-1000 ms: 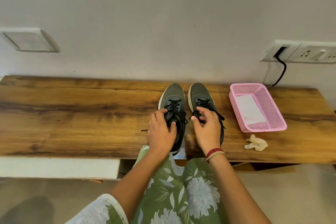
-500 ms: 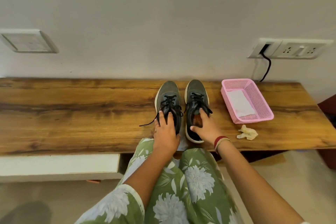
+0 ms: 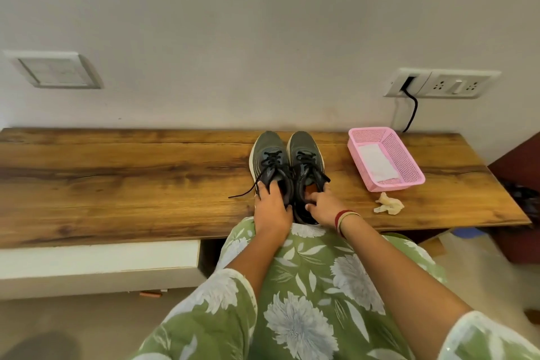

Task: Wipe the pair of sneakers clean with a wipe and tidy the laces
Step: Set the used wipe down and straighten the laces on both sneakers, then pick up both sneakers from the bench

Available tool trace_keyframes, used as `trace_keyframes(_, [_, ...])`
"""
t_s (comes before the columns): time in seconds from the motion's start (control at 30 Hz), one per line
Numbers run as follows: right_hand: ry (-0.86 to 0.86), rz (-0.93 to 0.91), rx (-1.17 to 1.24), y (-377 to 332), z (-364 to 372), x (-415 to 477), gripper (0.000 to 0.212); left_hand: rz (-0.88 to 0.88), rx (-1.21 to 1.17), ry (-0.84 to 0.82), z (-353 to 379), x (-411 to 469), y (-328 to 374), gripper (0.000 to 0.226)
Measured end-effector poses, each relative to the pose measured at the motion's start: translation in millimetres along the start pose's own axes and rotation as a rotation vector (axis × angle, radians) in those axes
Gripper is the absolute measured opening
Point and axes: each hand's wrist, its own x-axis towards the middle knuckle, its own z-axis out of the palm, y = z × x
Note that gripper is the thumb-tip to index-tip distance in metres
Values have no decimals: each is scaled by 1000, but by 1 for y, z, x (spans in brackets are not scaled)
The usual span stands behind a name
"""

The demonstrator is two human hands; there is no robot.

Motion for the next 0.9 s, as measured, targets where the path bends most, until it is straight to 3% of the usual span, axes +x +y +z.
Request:
trace_keyframes(0.13, [21, -7, 57, 5, 3, -4, 36, 23, 97, -96, -7, -1, -4, 49])
trace_keyframes(0.23, [39, 7, 142, 7, 6, -8, 37, 53, 83, -153, -16, -5, -8, 54])
trace_keyframes(0.37, [101, 2, 212, 7, 7, -16, 43, 114, -33, -105, -26, -16, -12, 64])
trace_keyframes(0.57, [353, -42, 349, 2, -4, -32, 63, 114, -150, 37, -48, -34, -6, 66])
trace_keyframes(0.73, [349, -30, 439, 6, -8, -35, 64, 35, -119, 102, -68, -31, 4, 65])
trace_keyframes(0.9, [297, 15, 494, 3, -10, -27, 66, -43, -131, 39, -76, -32, 2, 60])
